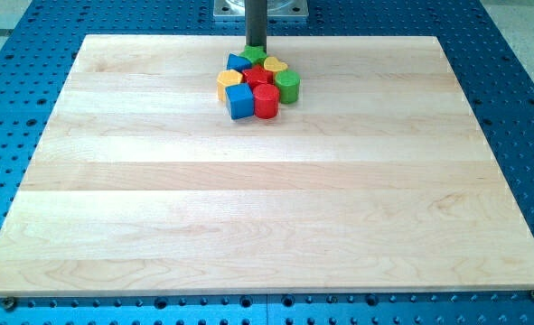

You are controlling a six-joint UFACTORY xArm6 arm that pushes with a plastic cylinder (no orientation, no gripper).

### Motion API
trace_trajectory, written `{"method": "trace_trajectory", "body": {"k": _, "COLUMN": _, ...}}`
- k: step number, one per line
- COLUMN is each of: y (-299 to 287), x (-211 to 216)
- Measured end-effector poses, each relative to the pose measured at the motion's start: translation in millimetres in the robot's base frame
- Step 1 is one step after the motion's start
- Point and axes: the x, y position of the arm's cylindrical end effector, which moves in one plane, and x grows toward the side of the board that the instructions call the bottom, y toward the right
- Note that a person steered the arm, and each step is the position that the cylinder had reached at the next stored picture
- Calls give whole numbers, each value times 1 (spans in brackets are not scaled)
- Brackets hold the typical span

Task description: Move the cube into the red blocks

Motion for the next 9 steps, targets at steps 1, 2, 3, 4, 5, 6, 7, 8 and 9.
{"method": "trace_trajectory", "body": {"k": 1, "y": 0, "x": 0}}
{"method": "trace_trajectory", "body": {"k": 2, "y": 0, "x": -7}}
{"method": "trace_trajectory", "body": {"k": 3, "y": 0, "x": -18}}
{"method": "trace_trajectory", "body": {"k": 4, "y": 7, "x": -39}}
{"method": "trace_trajectory", "body": {"k": 5, "y": 54, "x": -34}}
{"method": "trace_trajectory", "body": {"k": 6, "y": 74, "x": -11}}
{"method": "trace_trajectory", "body": {"k": 7, "y": 64, "x": 23}}
{"method": "trace_trajectory", "body": {"k": 8, "y": 85, "x": 74}}
{"method": "trace_trajectory", "body": {"k": 9, "y": 59, "x": 132}}
